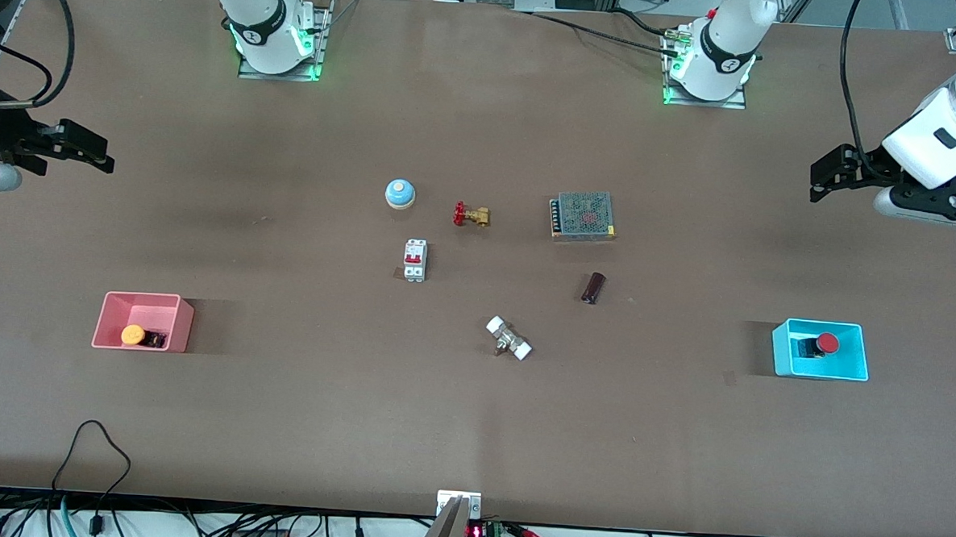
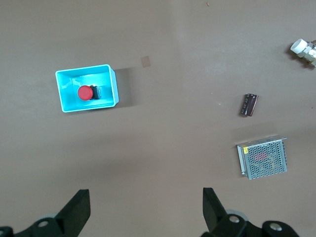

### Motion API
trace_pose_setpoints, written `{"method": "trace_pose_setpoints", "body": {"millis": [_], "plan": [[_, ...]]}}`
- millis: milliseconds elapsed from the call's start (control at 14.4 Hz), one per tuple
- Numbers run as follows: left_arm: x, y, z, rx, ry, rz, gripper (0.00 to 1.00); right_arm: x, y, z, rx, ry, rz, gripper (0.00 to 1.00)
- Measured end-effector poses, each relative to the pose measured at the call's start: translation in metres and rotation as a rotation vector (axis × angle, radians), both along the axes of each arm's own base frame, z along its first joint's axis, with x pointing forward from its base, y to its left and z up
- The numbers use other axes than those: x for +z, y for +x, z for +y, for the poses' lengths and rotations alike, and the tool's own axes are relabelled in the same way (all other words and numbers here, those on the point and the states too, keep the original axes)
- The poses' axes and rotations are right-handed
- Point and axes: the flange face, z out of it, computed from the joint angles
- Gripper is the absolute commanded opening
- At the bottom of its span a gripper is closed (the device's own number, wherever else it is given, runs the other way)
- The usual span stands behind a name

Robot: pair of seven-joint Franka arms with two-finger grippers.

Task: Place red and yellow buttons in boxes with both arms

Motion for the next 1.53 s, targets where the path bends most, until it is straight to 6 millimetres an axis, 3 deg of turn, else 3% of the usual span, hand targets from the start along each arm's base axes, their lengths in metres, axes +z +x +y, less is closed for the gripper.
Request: {"method": "trace_pose_setpoints", "body": {"millis": [209,487,1532], "plan": [[0.0,-0.002,0.01,-0.005,0.0,0.015,1.0,0.0,0.0,0.015,-0.017,-0.025,0.0,1.0],[0.002,-0.004,0.022,0.007,-0.001,0.019,1.0,0.0,0.0,0.016,-0.028,-0.028,0.0,1.0],[0.001,-0.004,0.022,0.003,-0.002,0.022,1.0,0.0,0.0,0.017,-0.028,-0.028,0.0,1.0]]}}
